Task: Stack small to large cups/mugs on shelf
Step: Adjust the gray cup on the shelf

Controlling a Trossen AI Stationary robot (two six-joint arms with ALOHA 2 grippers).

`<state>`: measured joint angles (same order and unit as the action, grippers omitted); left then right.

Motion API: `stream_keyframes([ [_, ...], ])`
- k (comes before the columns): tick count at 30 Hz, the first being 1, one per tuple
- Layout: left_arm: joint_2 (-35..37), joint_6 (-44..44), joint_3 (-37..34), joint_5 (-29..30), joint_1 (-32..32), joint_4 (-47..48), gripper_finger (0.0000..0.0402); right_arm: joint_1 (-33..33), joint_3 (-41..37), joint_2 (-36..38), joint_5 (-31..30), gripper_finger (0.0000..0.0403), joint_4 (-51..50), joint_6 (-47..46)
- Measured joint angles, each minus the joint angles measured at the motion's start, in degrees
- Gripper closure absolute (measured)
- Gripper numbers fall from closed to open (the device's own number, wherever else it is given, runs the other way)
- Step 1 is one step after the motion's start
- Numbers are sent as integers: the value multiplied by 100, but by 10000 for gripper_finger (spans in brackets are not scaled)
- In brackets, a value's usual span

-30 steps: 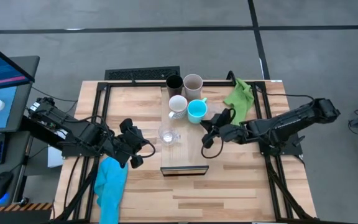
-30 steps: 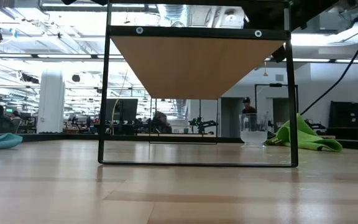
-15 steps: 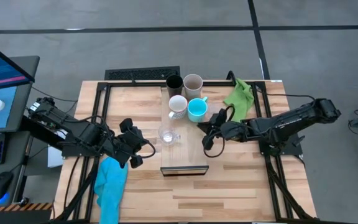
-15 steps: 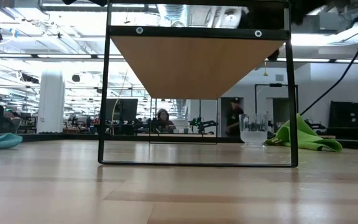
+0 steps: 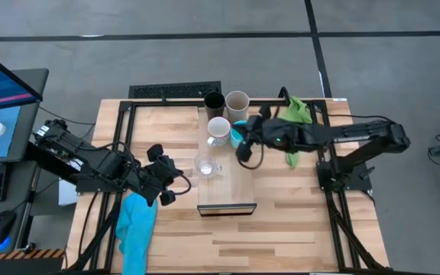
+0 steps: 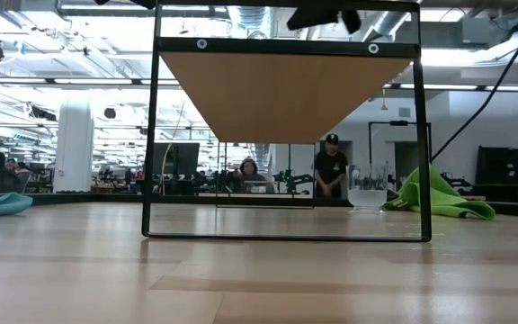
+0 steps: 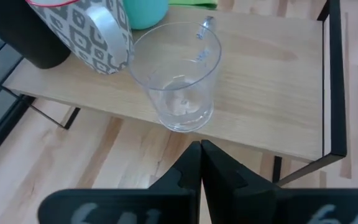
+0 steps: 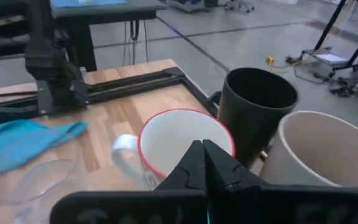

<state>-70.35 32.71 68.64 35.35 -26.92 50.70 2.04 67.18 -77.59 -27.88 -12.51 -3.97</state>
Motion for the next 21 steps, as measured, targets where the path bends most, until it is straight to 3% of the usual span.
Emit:
stream_keyframes([
  [9, 0, -14, 0, -19, 0, 129, 401, -255, 564, -712, 196, 389, -826, -68],
  [21, 0, -220, 0, -16, 0, 146, 401, -167, 616, -381, 51, 396, -1124, -198],
])
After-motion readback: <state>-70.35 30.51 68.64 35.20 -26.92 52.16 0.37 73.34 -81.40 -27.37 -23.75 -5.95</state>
